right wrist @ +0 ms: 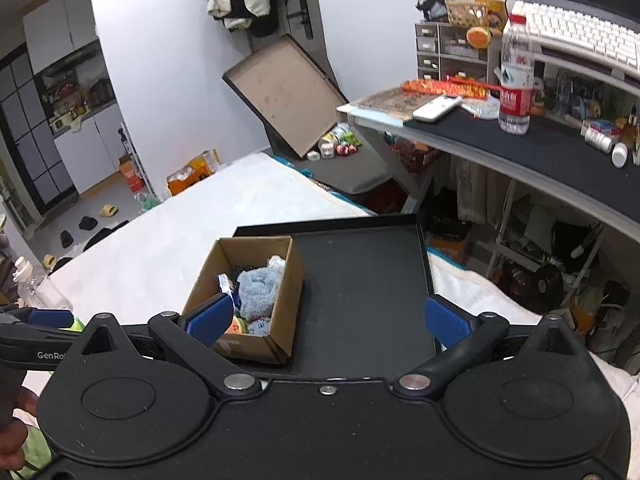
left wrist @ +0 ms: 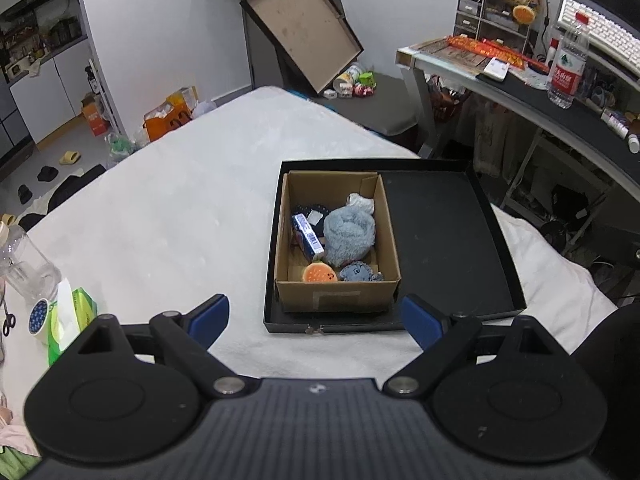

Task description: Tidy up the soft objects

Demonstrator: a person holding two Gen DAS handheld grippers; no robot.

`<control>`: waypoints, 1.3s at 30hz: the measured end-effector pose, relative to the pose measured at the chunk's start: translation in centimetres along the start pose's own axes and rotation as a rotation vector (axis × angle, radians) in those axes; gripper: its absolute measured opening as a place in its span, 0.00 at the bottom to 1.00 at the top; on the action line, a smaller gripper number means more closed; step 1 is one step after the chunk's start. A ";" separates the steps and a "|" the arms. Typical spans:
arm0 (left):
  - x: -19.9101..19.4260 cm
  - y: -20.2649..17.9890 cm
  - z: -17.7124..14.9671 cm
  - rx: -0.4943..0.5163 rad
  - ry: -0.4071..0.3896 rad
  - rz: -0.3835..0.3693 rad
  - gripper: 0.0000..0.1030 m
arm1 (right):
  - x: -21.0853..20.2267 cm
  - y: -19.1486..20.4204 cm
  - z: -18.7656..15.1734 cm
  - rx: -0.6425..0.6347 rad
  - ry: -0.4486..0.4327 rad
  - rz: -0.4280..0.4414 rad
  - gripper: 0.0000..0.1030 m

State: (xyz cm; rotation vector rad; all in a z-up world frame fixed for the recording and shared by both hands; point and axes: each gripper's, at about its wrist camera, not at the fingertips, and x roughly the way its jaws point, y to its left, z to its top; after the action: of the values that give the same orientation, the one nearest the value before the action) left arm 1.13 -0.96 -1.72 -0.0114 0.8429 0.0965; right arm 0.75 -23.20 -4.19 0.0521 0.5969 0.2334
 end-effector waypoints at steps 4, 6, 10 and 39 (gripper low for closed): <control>-1.2 -0.2 -0.3 -0.005 -0.018 -0.003 0.90 | -1.1 0.8 0.1 -0.018 -0.026 -0.021 1.00; -1.7 -0.1 -0.5 -0.004 -0.029 -0.003 0.90 | -1.6 1.0 0.0 -0.022 -0.025 -0.016 1.00; -2.7 0.2 -1.0 -0.008 -0.043 0.005 0.90 | -2.2 1.4 -0.3 -0.032 -0.021 -0.031 1.00; -5.8 0.0 -2.1 0.006 -0.097 -0.006 0.90 | -4.6 1.6 -1.0 -0.026 -0.032 -0.037 1.00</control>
State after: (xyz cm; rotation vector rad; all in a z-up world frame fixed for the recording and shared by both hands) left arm -4.25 -1.51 1.22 -0.0040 0.7465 0.0880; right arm -3.86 -22.69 -2.27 0.0194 0.5629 0.2037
